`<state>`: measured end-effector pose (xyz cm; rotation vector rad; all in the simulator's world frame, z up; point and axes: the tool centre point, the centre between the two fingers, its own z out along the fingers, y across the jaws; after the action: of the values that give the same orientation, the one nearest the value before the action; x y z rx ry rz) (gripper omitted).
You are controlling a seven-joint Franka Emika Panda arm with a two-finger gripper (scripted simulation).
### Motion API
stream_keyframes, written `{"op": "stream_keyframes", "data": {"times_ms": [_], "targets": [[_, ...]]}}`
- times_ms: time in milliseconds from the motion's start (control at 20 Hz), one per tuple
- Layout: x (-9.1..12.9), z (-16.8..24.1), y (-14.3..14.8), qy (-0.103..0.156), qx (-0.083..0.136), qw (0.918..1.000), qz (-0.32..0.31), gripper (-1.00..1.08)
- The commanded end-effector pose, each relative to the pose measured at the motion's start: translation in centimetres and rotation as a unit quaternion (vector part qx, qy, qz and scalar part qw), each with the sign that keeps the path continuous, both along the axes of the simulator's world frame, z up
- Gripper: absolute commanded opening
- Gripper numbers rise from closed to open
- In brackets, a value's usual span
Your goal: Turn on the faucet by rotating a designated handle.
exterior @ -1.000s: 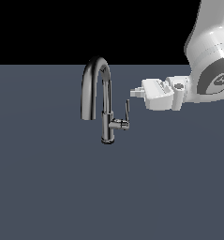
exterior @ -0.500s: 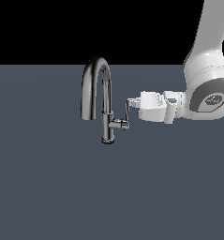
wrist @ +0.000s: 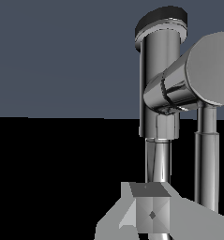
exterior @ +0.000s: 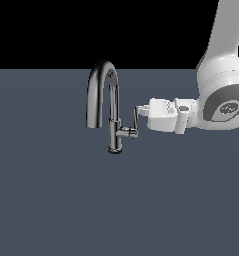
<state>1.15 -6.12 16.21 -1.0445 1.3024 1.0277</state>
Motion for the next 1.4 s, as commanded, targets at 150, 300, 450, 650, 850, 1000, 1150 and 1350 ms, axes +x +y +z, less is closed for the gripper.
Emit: {"op": "stream_keyframes", "data": {"times_ms": [150,300,450,650,850,1000,1150,1350], "targets": [[-1.7,0.2,0.4,0.000,0.000,1.0000,0.000,-1.00],[-2.6,0.3,0.6,0.000,0.000,1.0000,0.000,-1.00],[-3.6,0.4,0.9,0.000,0.000,1.0000,0.000,-1.00],[-4.9,0.6,1.2,0.000,0.000,1.0000,0.000,-1.00],[-5.2,0.0,0.7,-0.002,-0.004,1.0000,-0.007,-1.00],[-6.4,-0.9,1.1,-0.001,-0.003,1.0000,-0.005,-1.00],[-7.6,-1.7,1.5,-0.001,-0.002,1.0000,-0.004,-1.00],[-9.3,-2.8,2.1,0.000,0.000,1.0000,-0.001,-1.00]]}}
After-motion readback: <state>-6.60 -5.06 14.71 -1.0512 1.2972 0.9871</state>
